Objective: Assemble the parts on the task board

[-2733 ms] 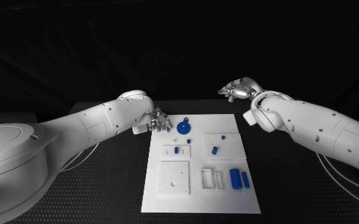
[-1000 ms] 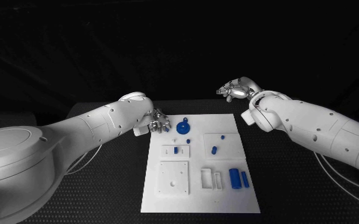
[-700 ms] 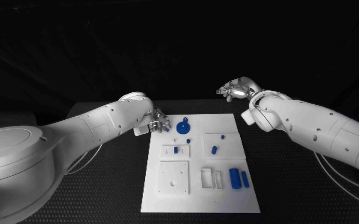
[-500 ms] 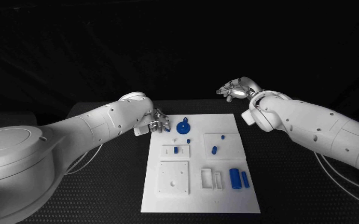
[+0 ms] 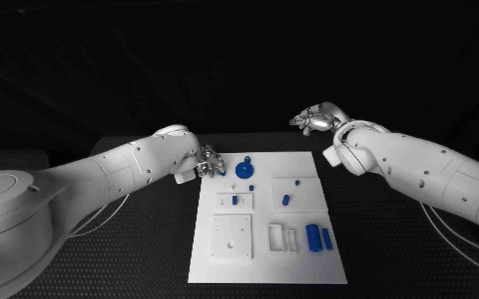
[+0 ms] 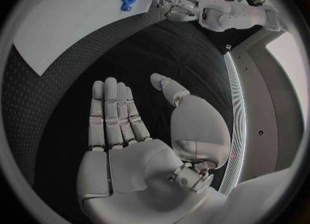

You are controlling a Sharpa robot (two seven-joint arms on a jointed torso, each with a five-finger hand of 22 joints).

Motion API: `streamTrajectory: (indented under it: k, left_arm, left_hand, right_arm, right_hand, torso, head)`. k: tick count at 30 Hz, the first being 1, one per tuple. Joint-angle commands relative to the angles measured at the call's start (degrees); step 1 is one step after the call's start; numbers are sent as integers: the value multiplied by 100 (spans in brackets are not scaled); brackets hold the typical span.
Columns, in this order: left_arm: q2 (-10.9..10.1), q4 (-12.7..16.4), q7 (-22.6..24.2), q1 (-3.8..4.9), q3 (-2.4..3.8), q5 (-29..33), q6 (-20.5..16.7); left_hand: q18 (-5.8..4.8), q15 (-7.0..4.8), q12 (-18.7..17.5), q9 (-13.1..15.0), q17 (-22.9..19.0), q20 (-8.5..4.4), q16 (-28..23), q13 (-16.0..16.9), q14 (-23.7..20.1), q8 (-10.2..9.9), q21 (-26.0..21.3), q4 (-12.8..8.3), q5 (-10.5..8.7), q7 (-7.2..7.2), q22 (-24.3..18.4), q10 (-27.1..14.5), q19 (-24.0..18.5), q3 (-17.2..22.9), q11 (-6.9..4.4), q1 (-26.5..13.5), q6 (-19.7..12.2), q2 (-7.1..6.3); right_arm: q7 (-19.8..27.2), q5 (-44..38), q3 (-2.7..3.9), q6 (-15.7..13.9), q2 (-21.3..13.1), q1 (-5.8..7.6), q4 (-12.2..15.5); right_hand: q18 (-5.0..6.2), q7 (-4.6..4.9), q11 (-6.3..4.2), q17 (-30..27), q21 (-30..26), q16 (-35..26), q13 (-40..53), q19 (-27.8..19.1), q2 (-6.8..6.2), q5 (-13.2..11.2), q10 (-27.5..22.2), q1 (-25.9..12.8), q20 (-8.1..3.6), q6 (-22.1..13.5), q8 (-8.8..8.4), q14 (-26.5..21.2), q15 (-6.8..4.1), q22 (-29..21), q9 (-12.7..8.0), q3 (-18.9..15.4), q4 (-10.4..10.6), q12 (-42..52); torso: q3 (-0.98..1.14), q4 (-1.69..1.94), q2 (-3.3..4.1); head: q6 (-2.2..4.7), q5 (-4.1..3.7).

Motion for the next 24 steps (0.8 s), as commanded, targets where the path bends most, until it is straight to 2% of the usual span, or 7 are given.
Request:
streamTrajectory:
  k: [1, 6, 11, 18, 22, 24]
  left_arm:
    - [-147, 282, -28, 11, 4, 218, -308]
    - [-540, 985, -40, 27, 4, 243, -612]
    - [-889, 1606, -3, 39, -1, 175, -909]
    - [-1165, 2160, 44, 31, -35, -1, -1246]
    - [-1332, 2429, 74, 25, -156, -186, -1467]
    - [-1389, 2524, 83, 23, -197, -263, -1601]
  left_hand:
    - [-96, -41, -28, -3, 11, -497, 31, -11, 85, 152, 38, -51, 84, -13, 108, 125, 58, -5, -69, -101, 162, 21]
    - [-92, -64, -19, -13, 35, -516, 66, 1, 141, 179, 60, -102, 168, -39, 113, 207, 107, -17, -95, -201, 235, 25]
    - [-80, -127, 88, -27, 111, -560, 192, 86, 218, 223, 141, -126, 221, -91, 128, 303, 194, -16, -153, -280, 355, -25]
    - [-49, -280, 347, -43, 252, -671, 446, 271, 411, 345, 369, -164, 748, -222, 130, 515, 370, 1, -283, -377, 676, -164]
    - [-30, -342, 414, -51, 287, -722, 504, 317, 531, 392, 481, -197, 941, -274, 127, 635, 459, 6, -335, -422, 808, -212]
    - [-17, -375, 452, -50, 306, -752, 537, 343, 616, 427, 549, -206, 1077, -308, 126, 718, 522, 13, -367, -429, 893, -257]
  right_arm:
    - [60, -12, 1, 55, -11, -2, 14]
    - [59, -12, 0, 60, -35, -2, 23]
    - [55, -12, 0, 57, -73, -2, 43]
    - [52, -12, -1, 53, -102, -2, 66]
    - [49, -12, -1, 54, -111, -2, 76]
    - [49, -12, -1, 53, -116, -2, 84]
  right_hand:
    - [84, -6, -4, -8, -33, 32, -10, -7, 2, 32, -54, -43, 37, -37, 10, -58, 0, 6, -8, -14, -12, 31]
    - [84, -6, -5, -9, -34, 33, -12, -7, 1, 33, -54, -42, 37, -37, 10, -59, 0, 7, -9, -14, -13, 32]
    - [84, -6, -5, -10, -34, 33, -13, -7, 1, 33, -55, -42, 37, -37, 11, -59, 0, 8, -9, -14, -14, 33]
    - [84, -6, -5, -12, -36, 34, -16, -7, -2, 33, -55, -39, 36, -37, 11, -60, 0, 9, -9, -13, -17, 35]
    - [84, -6, -5, -13, -36, 34, -18, -7, -3, 34, -56, -38, 36, -37, 11, -60, 0, 10, -10, -13, -18, 35]
    - [84, -6, -5, -13, -37, 35, -19, -7, -3, 34, -56, -37, 36, -37, 11, -60, 0, 10, -10, -13, -19, 36]
  torso:
    - [3, 2, -7]
    - [2, 3, -8]
    - [5, 5, -12]
    - [3, 6, -11]
    - [-3, 2, -7]
    - [-2, 4, -10]
  head:
    - [-6, 2]
    - [10, 22]
    - [5, 44]
    - [-4, 71]
    - [-16, 74]
    - [-24, 84]
